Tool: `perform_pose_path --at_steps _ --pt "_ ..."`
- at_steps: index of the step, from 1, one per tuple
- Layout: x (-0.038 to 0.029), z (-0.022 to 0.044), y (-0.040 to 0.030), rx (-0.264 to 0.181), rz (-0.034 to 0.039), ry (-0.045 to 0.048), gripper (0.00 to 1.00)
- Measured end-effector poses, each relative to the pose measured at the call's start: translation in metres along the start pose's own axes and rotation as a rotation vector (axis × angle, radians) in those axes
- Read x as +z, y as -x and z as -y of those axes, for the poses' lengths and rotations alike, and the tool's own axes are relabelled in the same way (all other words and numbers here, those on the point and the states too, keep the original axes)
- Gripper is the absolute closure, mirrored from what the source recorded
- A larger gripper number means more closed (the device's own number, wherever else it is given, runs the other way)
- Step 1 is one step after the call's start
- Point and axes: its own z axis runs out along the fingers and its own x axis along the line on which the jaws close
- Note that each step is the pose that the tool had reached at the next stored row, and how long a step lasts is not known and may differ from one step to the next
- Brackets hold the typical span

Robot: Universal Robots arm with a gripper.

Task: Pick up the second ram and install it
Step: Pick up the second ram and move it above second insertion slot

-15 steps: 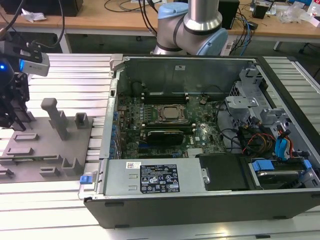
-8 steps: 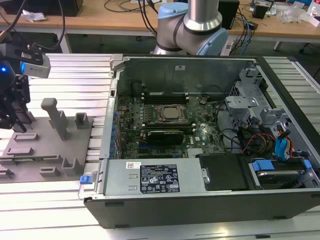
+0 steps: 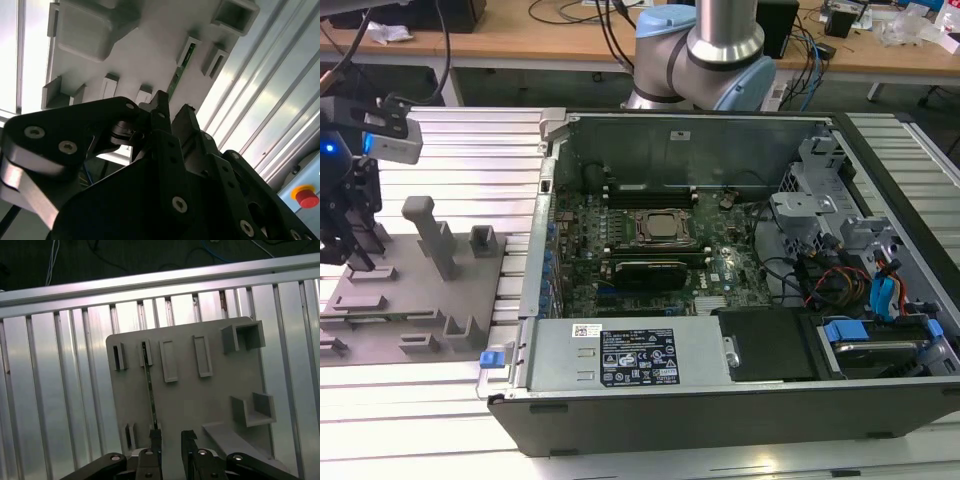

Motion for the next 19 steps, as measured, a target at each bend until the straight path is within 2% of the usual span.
perform_pose_path --at_steps 4,6,7,8,10,19 --pt "0.0054 -0.0001 -0.0043 -0.014 -0.0002 0.0001 0.70" --pt "0.0099 -0.0034 -0.0054 -0.052 -0.0012 0.0007 0.70" --pt "0.0126 -0.0036 -0.0055 -0.052 -0.0013 0.0008 0.70" --pt "0.0162 -0.0037 -0.0056 -0.052 -0.0012 0.0006 0.70" --pt "0.0299 -0.0032 -0.0066 -0.052 -0.0012 0.0007 0.70" --pt "0.0435 -0.0028 -0.0080 -0.052 -0.0012 0.0007 0.70"
